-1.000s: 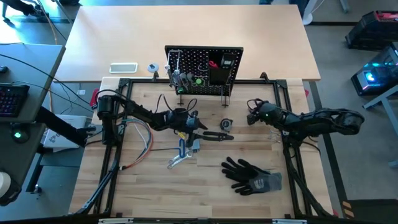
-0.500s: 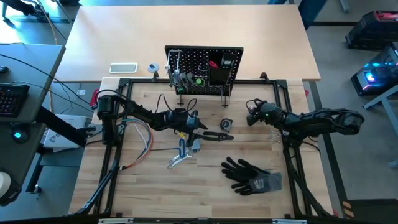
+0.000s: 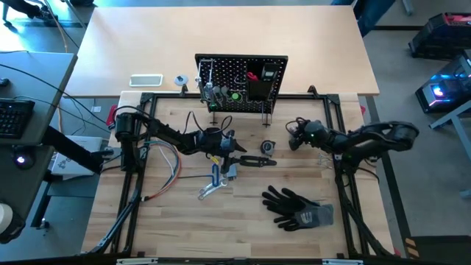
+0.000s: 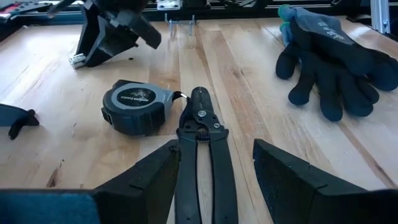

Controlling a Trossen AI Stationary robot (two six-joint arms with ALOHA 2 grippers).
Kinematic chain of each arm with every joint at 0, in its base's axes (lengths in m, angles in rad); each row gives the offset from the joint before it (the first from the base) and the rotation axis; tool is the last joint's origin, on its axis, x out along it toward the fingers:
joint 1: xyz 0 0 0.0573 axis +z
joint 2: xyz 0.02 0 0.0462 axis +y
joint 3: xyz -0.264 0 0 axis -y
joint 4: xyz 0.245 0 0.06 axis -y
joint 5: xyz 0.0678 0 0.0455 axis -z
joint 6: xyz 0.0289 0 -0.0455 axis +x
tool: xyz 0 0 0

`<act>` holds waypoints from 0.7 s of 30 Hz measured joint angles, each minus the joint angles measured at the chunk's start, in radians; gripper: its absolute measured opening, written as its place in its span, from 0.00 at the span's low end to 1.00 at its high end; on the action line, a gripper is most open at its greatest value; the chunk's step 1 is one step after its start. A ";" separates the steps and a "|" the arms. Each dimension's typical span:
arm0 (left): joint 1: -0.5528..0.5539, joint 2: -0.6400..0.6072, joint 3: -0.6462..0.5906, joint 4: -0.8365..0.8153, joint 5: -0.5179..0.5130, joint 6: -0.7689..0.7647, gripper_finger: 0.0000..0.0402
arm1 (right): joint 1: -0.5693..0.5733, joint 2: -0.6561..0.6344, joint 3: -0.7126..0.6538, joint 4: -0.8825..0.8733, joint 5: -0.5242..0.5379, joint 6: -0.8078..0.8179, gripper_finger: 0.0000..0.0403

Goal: Hang tools onto peg board
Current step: Put the socket into the black bin on the peg board

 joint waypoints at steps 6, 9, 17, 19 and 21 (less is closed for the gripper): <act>0.000 0.000 0.000 -0.001 -0.014 -0.011 0.49 | 0.001 0.165 0.072 0.047 0.044 0.032 0.25; 0.000 0.000 0.000 -0.001 -0.014 -0.019 0.49 | 0.000 0.191 0.088 0.055 0.050 0.046 0.12; 0.000 0.000 0.000 -0.025 -0.014 -0.019 0.49 | -0.002 0.183 0.086 0.058 0.008 0.085 0.12; 0.000 0.000 0.000 -0.026 -0.014 -0.018 0.49 | -0.001 0.177 0.086 0.056 -0.010 0.104 0.12; 0.000 0.000 0.000 -0.026 -0.014 -0.017 0.49 | 0.005 0.163 0.085 0.049 -0.058 0.112 0.12</act>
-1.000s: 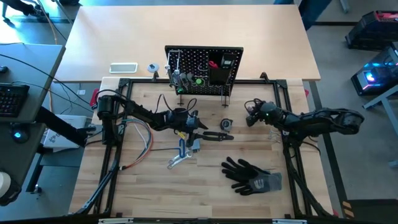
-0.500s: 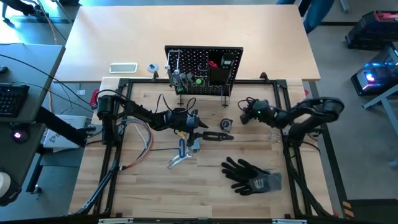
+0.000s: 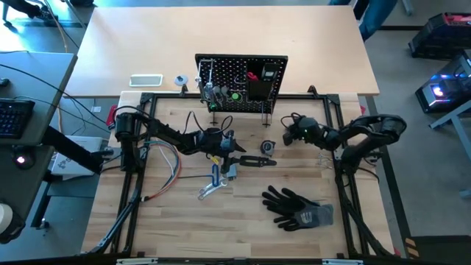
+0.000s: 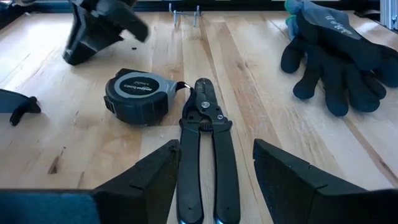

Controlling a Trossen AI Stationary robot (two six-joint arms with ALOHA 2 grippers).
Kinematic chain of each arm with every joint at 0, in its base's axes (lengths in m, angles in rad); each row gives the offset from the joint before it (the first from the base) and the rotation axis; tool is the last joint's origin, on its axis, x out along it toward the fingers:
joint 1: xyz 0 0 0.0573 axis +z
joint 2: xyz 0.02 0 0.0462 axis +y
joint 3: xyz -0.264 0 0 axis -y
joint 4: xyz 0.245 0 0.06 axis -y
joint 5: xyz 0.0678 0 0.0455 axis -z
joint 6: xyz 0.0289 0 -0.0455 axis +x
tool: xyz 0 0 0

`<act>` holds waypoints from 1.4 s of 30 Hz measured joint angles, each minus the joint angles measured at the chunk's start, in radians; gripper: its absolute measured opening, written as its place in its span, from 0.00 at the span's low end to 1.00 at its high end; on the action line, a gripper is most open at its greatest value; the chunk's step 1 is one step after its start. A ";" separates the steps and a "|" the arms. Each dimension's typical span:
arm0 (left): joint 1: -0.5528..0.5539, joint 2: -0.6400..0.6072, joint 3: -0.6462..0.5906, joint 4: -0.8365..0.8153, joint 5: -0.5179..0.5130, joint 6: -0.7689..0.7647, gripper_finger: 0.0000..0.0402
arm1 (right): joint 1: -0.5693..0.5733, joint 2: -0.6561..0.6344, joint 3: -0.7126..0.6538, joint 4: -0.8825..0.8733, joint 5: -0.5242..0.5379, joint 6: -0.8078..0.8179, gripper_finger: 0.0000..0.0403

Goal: Hang tools onto peg board
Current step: Put the socket into the black bin on the peg board

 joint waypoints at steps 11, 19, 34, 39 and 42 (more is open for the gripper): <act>0.000 0.000 0.000 0.000 0.000 0.018 0.49 | 0.005 -0.151 -0.005 -0.090 -0.212 0.090 0.12; 0.000 0.000 0.000 0.000 0.000 0.025 0.49 | 0.028 -0.263 -0.005 -0.106 -0.288 0.136 0.12; -0.001 0.000 0.000 0.001 0.000 0.014 0.49 | 0.218 -0.498 -0.004 -0.084 -0.351 0.210 0.12; -0.007 0.000 0.000 0.002 0.017 -0.001 0.49 | 0.302 -0.599 0.022 -0.054 -0.335 0.204 0.12; -0.018 0.000 0.000 0.002 0.018 -0.009 0.49 | 0.343 -0.640 0.092 -0.079 -0.309 0.153 0.12</act>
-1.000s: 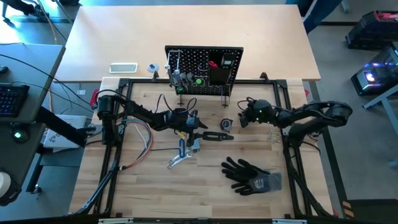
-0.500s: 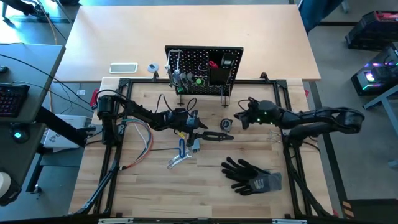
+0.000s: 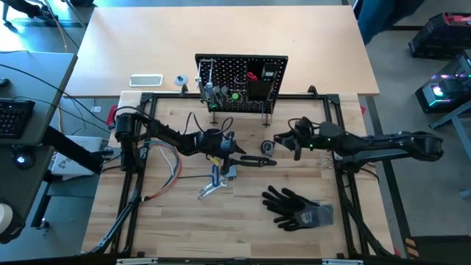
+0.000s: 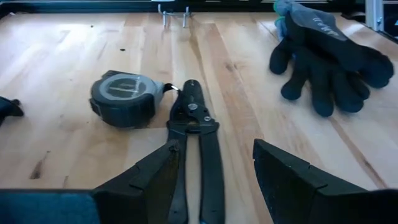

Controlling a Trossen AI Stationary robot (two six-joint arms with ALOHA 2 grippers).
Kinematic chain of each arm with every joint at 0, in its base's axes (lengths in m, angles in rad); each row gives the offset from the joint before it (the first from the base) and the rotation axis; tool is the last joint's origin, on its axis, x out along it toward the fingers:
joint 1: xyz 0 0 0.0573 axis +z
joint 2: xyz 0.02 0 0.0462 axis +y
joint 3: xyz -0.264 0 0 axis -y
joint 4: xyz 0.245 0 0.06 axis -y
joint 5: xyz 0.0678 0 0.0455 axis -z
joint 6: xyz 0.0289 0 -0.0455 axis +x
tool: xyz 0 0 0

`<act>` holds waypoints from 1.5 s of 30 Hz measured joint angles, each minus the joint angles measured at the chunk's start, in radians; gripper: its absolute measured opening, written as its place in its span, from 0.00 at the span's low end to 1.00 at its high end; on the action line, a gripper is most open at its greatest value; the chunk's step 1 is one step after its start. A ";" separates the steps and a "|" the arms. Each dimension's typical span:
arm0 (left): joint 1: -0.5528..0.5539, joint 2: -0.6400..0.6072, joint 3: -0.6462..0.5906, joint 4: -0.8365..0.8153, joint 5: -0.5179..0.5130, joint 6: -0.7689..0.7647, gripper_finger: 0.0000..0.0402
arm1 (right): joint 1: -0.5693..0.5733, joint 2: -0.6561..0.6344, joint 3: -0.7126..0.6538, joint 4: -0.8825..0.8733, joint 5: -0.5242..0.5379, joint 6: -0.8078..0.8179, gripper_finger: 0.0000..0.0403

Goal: Hang tools onto peg board
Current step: Put the socket into the black bin on the peg board

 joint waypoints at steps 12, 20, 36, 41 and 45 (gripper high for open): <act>-0.048 0.000 0.000 0.000 0.002 -0.012 0.49 | 0.099 -0.012 0.582 -0.465 0.147 -0.393 0.12; -0.057 0.000 0.000 0.000 0.000 -0.013 0.49 | 0.052 0.069 0.938 -0.653 0.209 -0.539 0.12; -0.070 0.000 0.000 -0.002 0.000 -0.035 0.49 | -0.212 0.529 1.764 -1.172 0.092 -0.522 0.12; -0.072 0.000 0.000 -0.003 0.000 -0.035 0.49 | -0.312 0.668 2.021 -1.352 -0.019 -0.441 0.12; -0.077 0.000 0.000 -0.006 0.000 -0.029 0.49 | -0.373 0.730 2.068 -1.429 -0.111 -0.395 0.12</act>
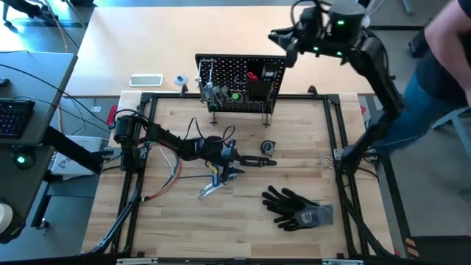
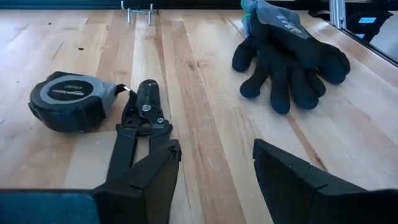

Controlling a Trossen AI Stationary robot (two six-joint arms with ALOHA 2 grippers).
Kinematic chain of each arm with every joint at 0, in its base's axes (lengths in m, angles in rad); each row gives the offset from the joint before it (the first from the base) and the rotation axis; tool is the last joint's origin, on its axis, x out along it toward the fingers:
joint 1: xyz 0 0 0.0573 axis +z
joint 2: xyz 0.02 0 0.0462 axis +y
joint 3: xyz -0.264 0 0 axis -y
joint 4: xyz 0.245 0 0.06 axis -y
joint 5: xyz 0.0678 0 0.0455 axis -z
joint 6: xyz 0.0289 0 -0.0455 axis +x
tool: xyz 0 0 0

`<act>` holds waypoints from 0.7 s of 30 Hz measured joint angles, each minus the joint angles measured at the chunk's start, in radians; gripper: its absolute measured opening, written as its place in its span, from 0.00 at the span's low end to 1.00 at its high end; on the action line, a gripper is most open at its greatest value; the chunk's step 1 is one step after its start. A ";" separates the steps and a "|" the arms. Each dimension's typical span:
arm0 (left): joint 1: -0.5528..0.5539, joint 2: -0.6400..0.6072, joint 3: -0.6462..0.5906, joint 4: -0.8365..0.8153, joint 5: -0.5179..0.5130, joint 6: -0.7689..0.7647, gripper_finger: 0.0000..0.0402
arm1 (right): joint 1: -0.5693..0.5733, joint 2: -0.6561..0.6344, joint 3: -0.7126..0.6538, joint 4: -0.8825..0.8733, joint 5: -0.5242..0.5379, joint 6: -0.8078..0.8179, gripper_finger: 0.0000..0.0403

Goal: Hang tools onto peg board
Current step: Put the socket into the black bin on the peg board

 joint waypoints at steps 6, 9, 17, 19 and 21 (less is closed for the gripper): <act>-0.001 0.000 0.000 -0.007 -0.002 0.001 0.49 | -0.072 0.019 -0.065 -0.048 -0.118 0.022 0.12; -0.004 0.000 0.000 -0.022 -0.005 0.004 0.49 | -0.083 0.035 -0.067 -0.064 -0.163 0.017 0.12; -0.005 0.000 0.000 -0.026 -0.033 0.021 0.49 | -0.081 0.043 -0.067 -0.102 -0.238 -0.020 0.12; -0.004 0.000 0.000 -0.025 -0.039 0.021 0.49 | -0.081 0.045 -0.067 -0.120 -0.246 -0.029 0.12; -0.004 0.000 0.000 -0.024 -0.044 0.021 0.49 | -0.081 0.048 -0.067 -0.126 -0.256 -0.031 0.12</act>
